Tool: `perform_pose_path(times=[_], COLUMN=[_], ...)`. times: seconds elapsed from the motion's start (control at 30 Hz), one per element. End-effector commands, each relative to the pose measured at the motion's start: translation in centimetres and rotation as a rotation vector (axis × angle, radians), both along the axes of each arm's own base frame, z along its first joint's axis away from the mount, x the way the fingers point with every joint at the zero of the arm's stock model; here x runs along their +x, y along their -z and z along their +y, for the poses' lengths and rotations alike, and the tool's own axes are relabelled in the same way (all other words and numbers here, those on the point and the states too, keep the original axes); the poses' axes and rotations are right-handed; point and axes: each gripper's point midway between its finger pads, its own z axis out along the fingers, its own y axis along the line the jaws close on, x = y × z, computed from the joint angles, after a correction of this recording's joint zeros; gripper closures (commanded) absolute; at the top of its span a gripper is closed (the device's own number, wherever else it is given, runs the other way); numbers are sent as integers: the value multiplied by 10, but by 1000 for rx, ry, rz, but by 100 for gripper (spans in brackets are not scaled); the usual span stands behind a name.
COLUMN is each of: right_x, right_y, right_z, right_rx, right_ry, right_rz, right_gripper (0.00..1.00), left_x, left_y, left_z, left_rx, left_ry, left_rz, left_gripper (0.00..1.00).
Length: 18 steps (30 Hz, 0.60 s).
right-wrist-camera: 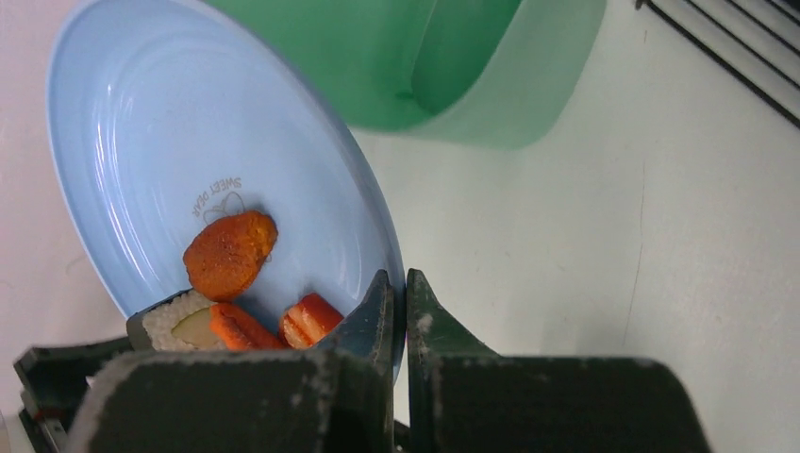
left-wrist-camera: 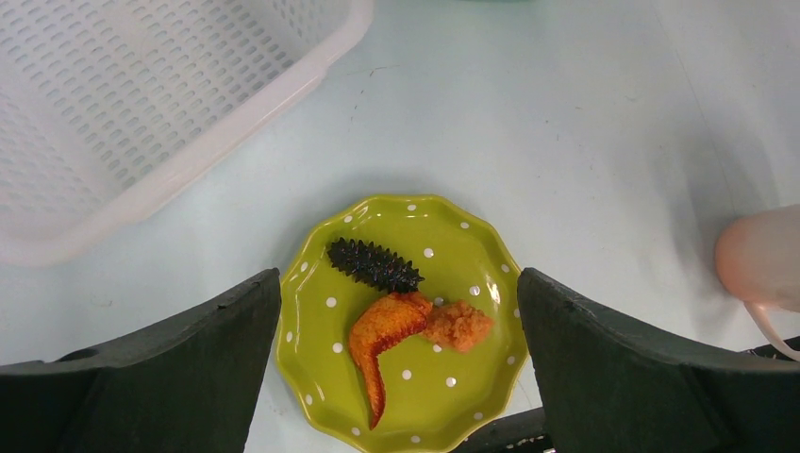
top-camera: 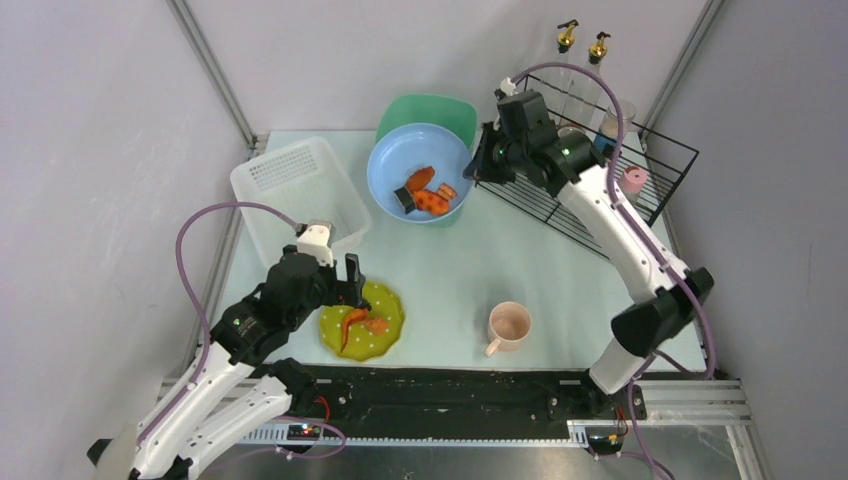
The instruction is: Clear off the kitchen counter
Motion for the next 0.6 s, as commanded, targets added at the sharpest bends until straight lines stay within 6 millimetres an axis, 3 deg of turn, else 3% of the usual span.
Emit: perform_pose_path(times=[0.0, 0.03, 0.1, 0.13, 0.33, 0.57], right_x=[29, 36, 50, 57, 94, 134], right_y=[-27, -37, -40, -32, -47, -35], right_z=[6, 3, 2, 3, -7, -27], right_rx=[74, 93, 106, 101, 165, 150], right_ry=[29, 44, 69, 81, 173, 343], right_rz=[-14, -32, -31, -7, -32, -61], right_gripper=[100, 100, 100, 100, 100, 100], left_x=[0, 0, 0, 0, 0, 0], left_y=[-5, -5, -4, -4, -4, -2], left_z=[-4, -4, -5, -5, -5, -6], left_rx=[-14, -14, -14, -14, -11, -5], left_ry=[17, 20, 21, 22, 25, 28], left_rz=[-15, -15, -14, -14, -11, -4], left_gripper=[2, 2, 2, 2, 2, 2])
